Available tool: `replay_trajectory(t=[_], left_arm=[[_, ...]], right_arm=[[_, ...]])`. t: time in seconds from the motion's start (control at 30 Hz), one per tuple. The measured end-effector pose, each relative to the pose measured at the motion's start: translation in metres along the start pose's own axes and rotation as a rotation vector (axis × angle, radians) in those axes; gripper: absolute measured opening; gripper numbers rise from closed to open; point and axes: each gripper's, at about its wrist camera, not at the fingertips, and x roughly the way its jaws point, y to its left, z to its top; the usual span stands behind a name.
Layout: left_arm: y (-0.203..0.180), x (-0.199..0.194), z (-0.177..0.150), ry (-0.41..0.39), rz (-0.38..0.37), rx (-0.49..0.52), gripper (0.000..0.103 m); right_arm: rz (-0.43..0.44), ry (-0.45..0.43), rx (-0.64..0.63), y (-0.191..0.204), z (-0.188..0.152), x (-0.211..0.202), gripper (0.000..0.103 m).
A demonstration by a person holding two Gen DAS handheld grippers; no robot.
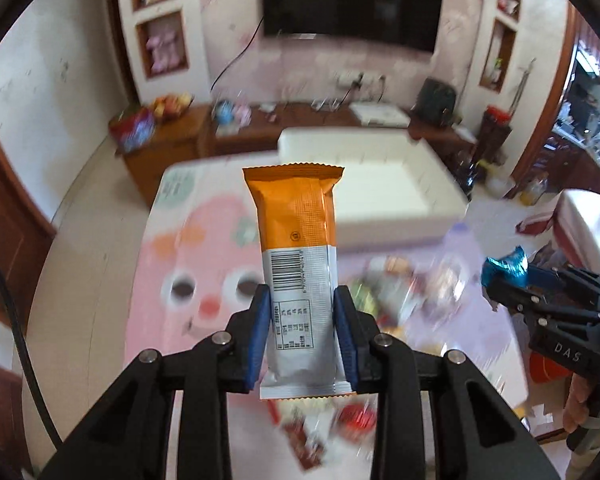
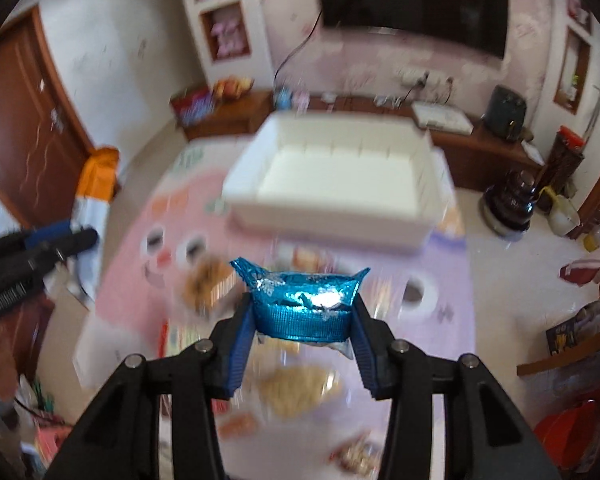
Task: Organize snacks
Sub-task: 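Carry both snacks over the white box and open both tools to drop them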
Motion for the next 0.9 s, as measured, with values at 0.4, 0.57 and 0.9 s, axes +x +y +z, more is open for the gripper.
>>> replay_trajectory(t=[0.4, 0.57, 0.9], left_arm=[[-0.029, 0.115, 0.144, -0.044, 0.011, 0.014, 0.03], [-0.032, 0.182, 0.156, 0.008, 0.029, 0.018, 0.031], [-0.037, 0.265, 0.142, 0.113, 0.042, 0.025, 0.036]], right_arm=[[-0.083, -0.054, 0.19, -0.057, 0.14, 0.066, 0.046], [-0.085, 0.047, 0.263, -0.08, 0.157, 0.136, 0.046], [-0.111, 0.153, 0.282, -0.094, 0.149, 0.205, 0.049]])
